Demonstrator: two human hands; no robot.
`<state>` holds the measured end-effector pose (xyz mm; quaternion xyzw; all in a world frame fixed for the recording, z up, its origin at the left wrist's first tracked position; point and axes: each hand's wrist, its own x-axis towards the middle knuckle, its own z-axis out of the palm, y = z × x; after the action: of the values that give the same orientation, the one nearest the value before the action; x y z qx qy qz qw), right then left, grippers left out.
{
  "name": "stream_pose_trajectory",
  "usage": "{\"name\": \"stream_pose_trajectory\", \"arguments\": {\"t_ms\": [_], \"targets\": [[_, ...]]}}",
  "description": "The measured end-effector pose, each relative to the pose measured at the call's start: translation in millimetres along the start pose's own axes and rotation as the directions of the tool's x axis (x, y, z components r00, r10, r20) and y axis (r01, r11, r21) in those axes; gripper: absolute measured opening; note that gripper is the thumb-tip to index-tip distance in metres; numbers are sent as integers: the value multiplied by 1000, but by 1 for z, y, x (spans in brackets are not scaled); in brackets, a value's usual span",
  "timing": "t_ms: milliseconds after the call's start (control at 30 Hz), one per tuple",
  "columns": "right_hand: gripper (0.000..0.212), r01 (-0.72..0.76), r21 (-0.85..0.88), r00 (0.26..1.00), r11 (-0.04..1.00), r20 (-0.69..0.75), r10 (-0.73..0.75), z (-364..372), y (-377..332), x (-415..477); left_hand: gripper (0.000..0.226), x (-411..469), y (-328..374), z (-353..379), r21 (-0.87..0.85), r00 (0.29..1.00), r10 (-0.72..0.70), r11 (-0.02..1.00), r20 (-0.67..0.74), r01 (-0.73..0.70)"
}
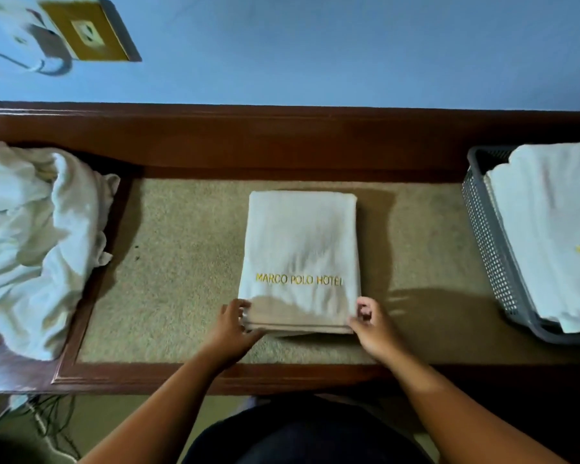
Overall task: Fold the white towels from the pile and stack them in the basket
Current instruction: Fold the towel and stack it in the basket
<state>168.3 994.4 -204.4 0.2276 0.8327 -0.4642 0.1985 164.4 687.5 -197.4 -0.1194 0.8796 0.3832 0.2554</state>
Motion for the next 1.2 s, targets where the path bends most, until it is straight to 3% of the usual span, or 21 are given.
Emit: {"name": "stream_pose_trajectory", "arguments": {"t_ms": [67,133,233,300,367,433,500,567,667,767,867,933,1067,1200], "targets": [[38,-125,109,991,986,-23,128,3,-11,7,55,5,8,6,-179,985,-139,976,-102,120],[35,-173,38,985,984,12,172,2,-18,10,35,9,16,7,-268,958,-267,935,-105,231],[16,-210,-101,977,973,24,213,-1,-28,13,26,15,15,1,-213,945,-302,938,-122,272],[22,-250,-145,968,957,-31,248,0,-33,16,28,17,15,-3,-167,942,-305,945,-139,281],[32,-288,-215,957,933,-85,276,4,-36,17,23,18,17,-5,-13,944,-286,958,-161,288],[49,-331,-184,941,926,-143,307,10,-35,16,16,19,22,-4,78,942,-282,951,-182,300],[68,-360,-91,924,928,-170,342,13,-33,17,28,27,28,-3,-105,914,-364,931,-177,350],[69,-369,-92,928,925,-98,361,11,-33,22,39,35,35,-6,-325,908,-411,872,-80,367],[51,-348,-18,936,937,48,348,-4,-38,26,35,35,49,-14,-491,931,-345,796,116,356],[37,-238,179,971,955,43,234,-29,-61,18,40,22,74,-23,-693,939,-248,633,240,344],[40,-157,523,985,838,16,174,-67,-86,1,55,-1,113,-29,-805,949,-104,507,298,309],[30,-120,660,990,741,22,140,-98,-96,-15,50,-18,145,-32,-843,952,-26,457,305,283],[15,-77,820,994,567,22,103,-174,-99,-45,45,-51,216,-23,-872,956,99,444,276,205],[11,29,852,997,523,-61,43,-265,-105,-64,57,-73,307,-5,-859,964,216,512,156,25]]}}
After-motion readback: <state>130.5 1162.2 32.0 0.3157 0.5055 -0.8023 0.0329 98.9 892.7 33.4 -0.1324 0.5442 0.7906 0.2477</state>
